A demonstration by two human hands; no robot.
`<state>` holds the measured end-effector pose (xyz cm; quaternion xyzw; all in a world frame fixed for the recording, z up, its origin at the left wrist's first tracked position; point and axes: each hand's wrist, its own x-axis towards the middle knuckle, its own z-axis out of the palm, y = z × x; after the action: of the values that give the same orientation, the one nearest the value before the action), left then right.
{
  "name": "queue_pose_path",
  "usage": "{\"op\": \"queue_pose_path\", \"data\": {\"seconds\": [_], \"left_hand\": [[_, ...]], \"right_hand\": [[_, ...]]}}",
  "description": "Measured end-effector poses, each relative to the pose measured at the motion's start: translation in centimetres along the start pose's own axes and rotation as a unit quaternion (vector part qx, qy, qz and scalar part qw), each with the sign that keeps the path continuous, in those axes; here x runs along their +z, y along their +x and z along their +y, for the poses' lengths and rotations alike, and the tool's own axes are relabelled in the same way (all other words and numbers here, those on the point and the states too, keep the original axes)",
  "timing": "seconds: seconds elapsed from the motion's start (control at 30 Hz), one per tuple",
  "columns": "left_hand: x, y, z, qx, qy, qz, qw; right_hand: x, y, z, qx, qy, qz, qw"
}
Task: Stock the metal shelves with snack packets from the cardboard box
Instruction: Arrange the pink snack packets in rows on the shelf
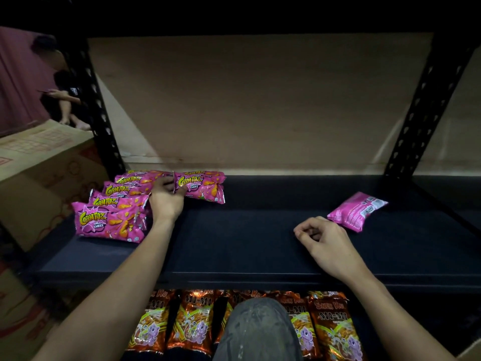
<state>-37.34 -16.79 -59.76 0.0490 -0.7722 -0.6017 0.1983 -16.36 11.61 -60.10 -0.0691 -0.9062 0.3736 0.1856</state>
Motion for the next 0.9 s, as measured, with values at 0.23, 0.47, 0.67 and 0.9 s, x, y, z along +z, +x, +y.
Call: {"op": "queue_pose_path", "data": {"seconds": [0.23,0.47,0.67,0.9], "left_hand": [[0.2,-0.5,0.3,0.007,0.070,0.012,0.997],[0.2,-0.8,0.4,0.004,0.083,0.012,0.996],[0.1,-1.0,0.6,0.017,0.091,0.014,0.996],[0.4,-1.6,0.9,0.068,0.139,-0.015,0.988]], "right_hand": [[0.0,0.0,0.0,-0.002,0.003,-0.001,1.000],[0.0,0.1,0.0,-0.002,0.003,0.001,1.000],[0.0,0.0,-0.1,-0.004,0.001,0.003,1.000],[-0.2,-0.1,-0.4,-0.003,-0.007,-0.002,1.000]]}}
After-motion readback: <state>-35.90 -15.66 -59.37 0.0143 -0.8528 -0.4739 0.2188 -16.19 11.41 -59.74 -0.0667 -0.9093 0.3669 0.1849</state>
